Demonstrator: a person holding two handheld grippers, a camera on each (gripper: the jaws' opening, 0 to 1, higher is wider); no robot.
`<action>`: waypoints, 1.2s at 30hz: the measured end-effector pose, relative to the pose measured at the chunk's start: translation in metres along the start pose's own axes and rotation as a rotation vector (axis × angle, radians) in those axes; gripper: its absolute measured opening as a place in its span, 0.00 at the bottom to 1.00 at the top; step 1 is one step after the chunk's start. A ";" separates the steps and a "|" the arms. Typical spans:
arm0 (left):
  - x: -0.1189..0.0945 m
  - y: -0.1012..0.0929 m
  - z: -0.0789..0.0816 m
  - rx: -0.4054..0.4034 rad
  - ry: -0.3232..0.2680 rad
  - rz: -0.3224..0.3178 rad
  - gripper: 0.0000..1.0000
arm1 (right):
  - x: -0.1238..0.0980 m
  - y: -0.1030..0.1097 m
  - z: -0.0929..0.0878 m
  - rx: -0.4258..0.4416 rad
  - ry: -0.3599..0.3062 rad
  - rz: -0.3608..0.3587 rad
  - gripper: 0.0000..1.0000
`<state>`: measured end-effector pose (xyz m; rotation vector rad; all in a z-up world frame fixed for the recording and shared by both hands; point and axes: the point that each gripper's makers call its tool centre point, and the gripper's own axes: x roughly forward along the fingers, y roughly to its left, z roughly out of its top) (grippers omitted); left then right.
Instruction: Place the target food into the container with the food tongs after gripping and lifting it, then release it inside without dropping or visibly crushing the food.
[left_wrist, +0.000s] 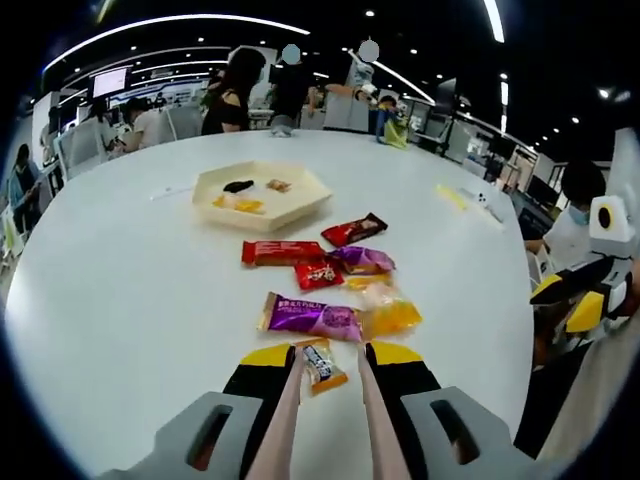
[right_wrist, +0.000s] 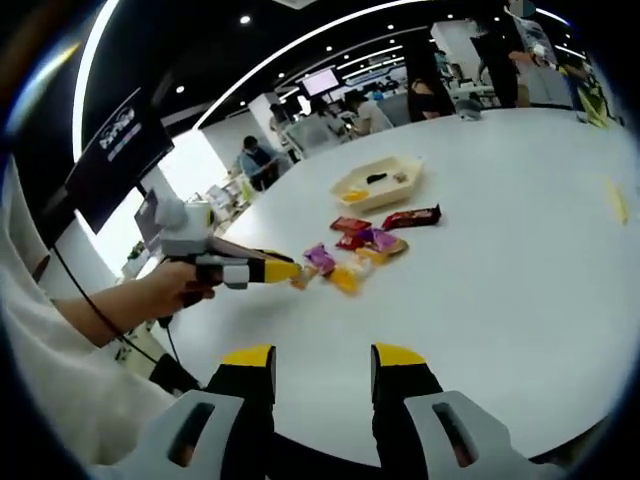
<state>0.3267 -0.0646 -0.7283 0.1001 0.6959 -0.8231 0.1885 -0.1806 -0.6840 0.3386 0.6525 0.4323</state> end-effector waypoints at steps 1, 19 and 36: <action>0.000 0.001 0.000 0.002 0.004 0.003 0.27 | 0.000 0.000 0.000 -0.002 0.002 0.001 0.38; 0.003 0.005 -0.003 0.062 0.034 0.044 0.22 | -0.004 0.000 -0.004 0.007 -0.002 0.002 0.38; 0.001 0.010 -0.003 0.100 0.031 0.052 0.16 | -0.003 0.002 -0.005 0.009 -0.008 0.004 0.37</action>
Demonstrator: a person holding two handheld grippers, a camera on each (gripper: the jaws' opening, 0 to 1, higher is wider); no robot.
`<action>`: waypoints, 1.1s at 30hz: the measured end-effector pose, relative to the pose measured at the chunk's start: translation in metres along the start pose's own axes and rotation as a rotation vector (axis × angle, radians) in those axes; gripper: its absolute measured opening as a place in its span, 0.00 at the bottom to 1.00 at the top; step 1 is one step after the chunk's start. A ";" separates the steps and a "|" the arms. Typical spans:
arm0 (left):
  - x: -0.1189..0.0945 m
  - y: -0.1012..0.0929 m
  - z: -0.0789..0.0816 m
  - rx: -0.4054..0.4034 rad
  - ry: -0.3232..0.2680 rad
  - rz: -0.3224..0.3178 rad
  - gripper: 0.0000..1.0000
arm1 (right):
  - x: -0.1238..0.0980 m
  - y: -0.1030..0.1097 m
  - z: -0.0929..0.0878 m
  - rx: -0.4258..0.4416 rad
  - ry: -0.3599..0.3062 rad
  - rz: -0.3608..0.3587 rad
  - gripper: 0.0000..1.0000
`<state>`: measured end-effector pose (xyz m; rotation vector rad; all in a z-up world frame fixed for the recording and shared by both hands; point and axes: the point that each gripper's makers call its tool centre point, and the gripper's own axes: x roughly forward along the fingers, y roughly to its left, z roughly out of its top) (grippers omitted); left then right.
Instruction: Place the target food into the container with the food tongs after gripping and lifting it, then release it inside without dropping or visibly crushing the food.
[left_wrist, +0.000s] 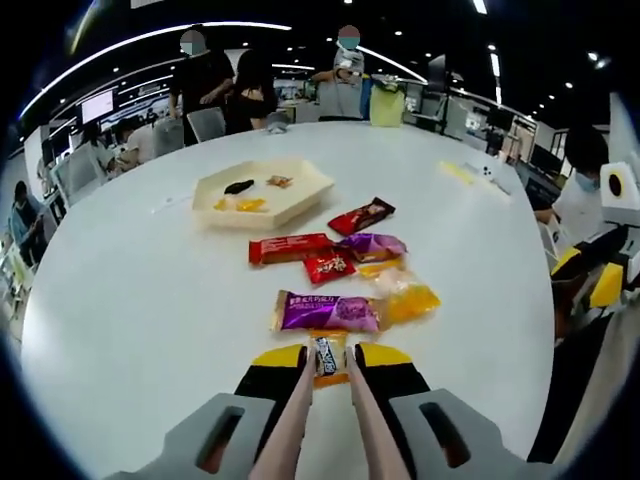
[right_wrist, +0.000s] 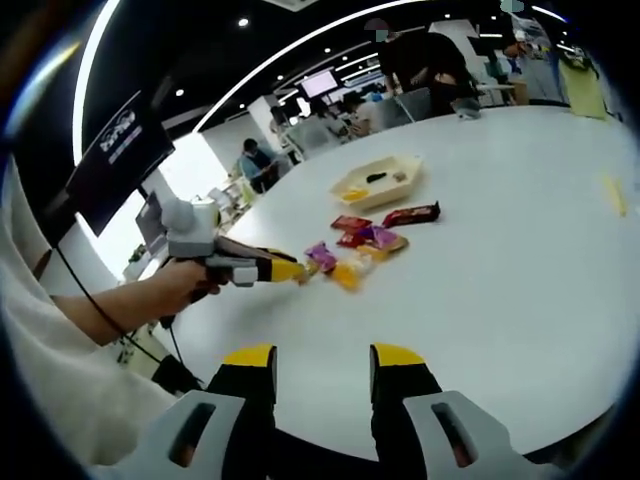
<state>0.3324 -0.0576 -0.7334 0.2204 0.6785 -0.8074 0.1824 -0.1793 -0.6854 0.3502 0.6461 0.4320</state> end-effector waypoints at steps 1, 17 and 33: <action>0.000 0.000 0.000 -0.001 0.000 0.000 0.16 | 0.000 0.000 0.000 -0.001 0.000 0.000 0.37; -0.004 0.005 0.018 -0.038 -0.056 0.005 0.15 | -0.004 -0.006 0.003 0.006 -0.014 -0.011 0.36; -0.020 0.006 0.026 -0.085 -0.093 0.015 0.16 | -0.002 0.000 0.003 -0.001 -0.012 0.009 0.36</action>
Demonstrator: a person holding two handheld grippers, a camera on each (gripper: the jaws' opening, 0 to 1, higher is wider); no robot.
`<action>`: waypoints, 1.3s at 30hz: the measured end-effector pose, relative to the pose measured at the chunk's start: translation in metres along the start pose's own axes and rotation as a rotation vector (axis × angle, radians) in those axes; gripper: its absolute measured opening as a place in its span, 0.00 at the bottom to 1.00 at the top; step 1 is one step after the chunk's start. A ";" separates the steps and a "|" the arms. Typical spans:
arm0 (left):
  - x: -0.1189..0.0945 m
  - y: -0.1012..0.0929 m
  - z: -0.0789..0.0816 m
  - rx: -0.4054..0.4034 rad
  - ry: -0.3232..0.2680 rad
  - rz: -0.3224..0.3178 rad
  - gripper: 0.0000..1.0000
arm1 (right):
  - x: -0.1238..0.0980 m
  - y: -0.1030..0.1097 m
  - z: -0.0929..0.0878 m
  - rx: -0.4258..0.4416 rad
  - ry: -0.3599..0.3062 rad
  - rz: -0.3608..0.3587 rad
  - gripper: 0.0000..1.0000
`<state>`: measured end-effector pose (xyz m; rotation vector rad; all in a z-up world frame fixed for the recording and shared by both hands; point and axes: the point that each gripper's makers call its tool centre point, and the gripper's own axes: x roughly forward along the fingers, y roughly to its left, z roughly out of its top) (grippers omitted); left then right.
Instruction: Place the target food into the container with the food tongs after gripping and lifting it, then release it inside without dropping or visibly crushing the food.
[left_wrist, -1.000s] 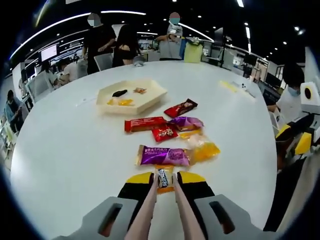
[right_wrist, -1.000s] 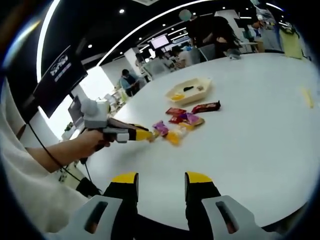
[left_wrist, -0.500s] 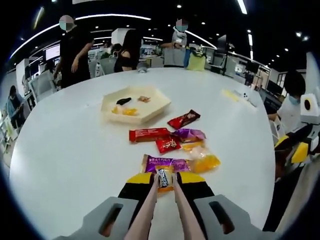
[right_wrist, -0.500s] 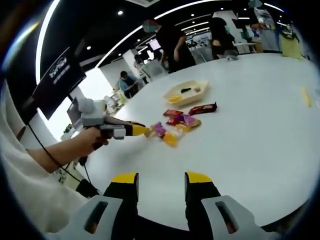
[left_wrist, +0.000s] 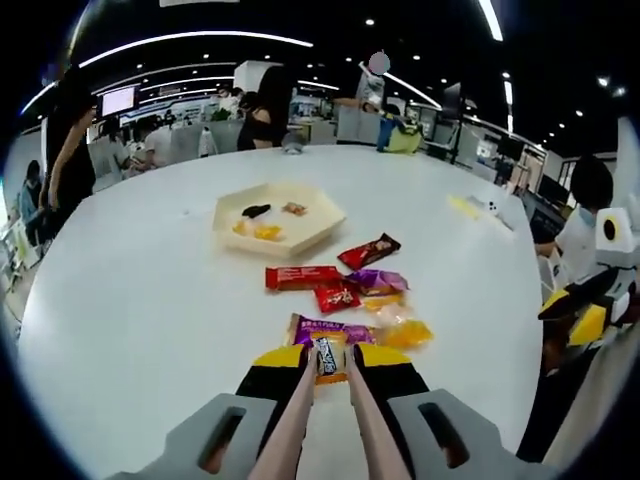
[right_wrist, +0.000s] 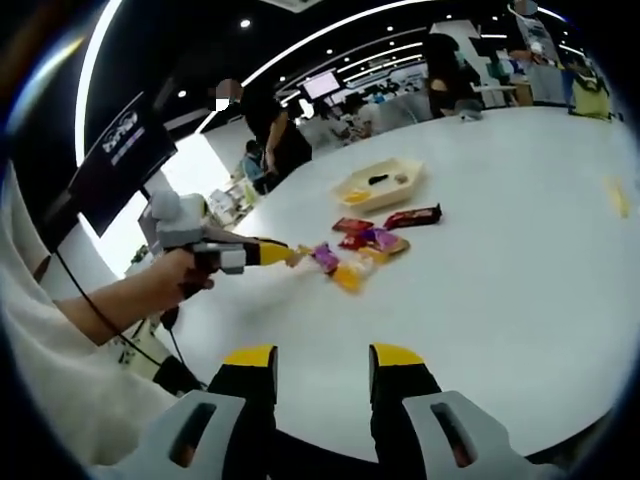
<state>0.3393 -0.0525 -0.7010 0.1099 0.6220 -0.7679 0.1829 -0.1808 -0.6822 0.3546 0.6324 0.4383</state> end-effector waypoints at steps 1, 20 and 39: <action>-0.001 -0.001 0.001 -0.011 -0.001 -0.006 0.16 | 0.000 0.000 0.001 0.001 -0.004 -0.001 0.36; -0.016 0.000 0.022 -0.044 -0.047 -0.023 0.16 | 0.003 0.005 0.005 -0.001 -0.033 0.010 0.36; -0.025 0.006 0.053 -0.016 -0.089 -0.008 0.16 | 0.004 0.003 0.011 -0.001 -0.047 0.016 0.36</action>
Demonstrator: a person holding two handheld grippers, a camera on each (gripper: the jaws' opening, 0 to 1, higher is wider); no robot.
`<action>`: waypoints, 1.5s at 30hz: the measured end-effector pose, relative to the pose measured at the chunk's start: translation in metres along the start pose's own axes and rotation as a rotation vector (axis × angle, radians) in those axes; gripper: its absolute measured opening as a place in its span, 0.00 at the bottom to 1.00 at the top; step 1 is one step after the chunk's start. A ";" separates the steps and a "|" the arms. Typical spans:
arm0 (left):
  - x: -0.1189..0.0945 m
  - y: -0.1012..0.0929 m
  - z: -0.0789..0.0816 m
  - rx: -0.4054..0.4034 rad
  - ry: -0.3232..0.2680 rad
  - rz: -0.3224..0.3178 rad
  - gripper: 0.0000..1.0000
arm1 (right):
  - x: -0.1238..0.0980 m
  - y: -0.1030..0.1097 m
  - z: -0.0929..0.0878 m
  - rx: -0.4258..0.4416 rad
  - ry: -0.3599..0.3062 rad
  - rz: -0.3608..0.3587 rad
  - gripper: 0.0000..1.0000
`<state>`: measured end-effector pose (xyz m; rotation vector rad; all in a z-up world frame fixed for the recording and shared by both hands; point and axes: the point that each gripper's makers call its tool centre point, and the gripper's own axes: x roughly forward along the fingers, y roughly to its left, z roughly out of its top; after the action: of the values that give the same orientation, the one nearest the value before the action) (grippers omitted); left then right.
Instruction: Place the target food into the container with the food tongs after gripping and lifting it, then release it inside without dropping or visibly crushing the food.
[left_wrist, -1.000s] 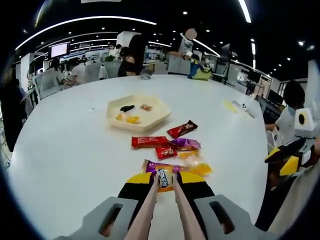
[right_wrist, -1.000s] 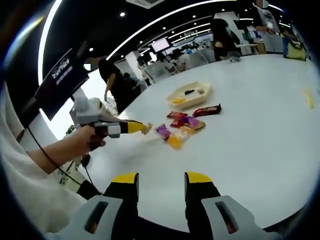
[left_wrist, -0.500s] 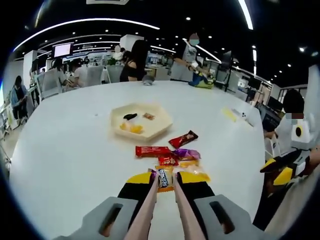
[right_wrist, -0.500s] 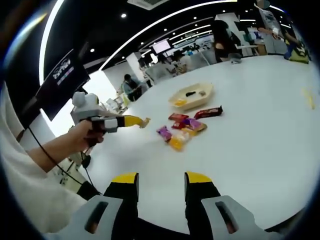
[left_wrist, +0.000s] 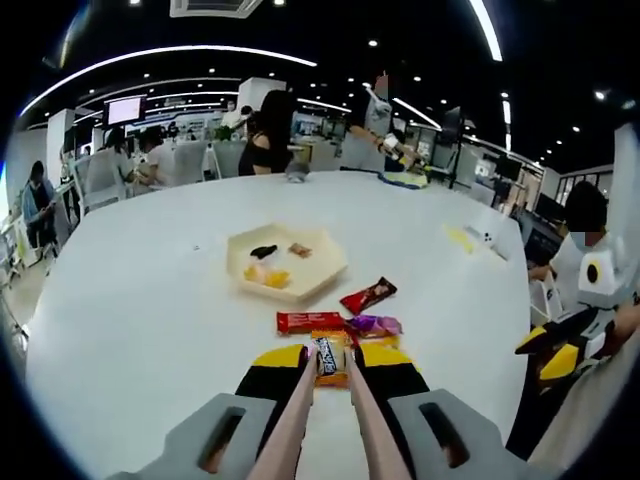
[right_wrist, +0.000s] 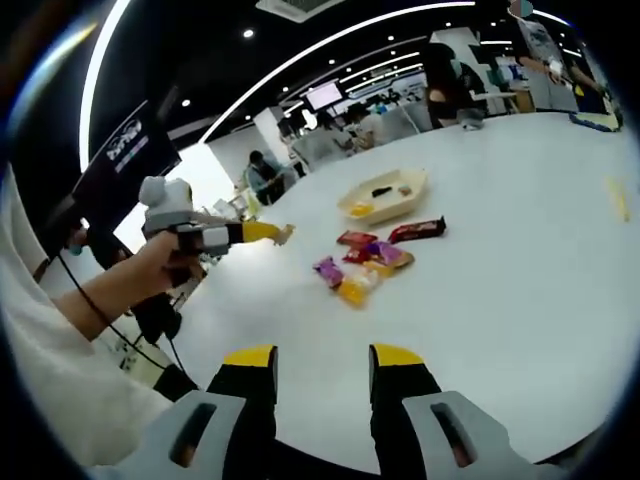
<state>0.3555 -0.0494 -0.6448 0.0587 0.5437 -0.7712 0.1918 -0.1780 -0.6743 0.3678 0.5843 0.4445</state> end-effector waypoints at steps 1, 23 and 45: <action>0.000 0.000 0.001 0.001 -0.001 0.000 0.16 | 0.000 0.000 0.000 0.000 -0.001 0.001 0.36; -0.005 0.005 0.036 0.023 -0.051 0.008 0.16 | -0.003 -0.007 0.002 0.024 -0.021 -0.001 0.36; 0.003 0.010 0.056 0.046 -0.063 0.005 0.16 | -0.004 -0.014 0.011 0.051 -0.049 -0.012 0.36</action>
<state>0.3892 -0.0575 -0.5991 0.0783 0.4663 -0.7782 0.1996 -0.1942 -0.6706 0.4231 0.5504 0.4084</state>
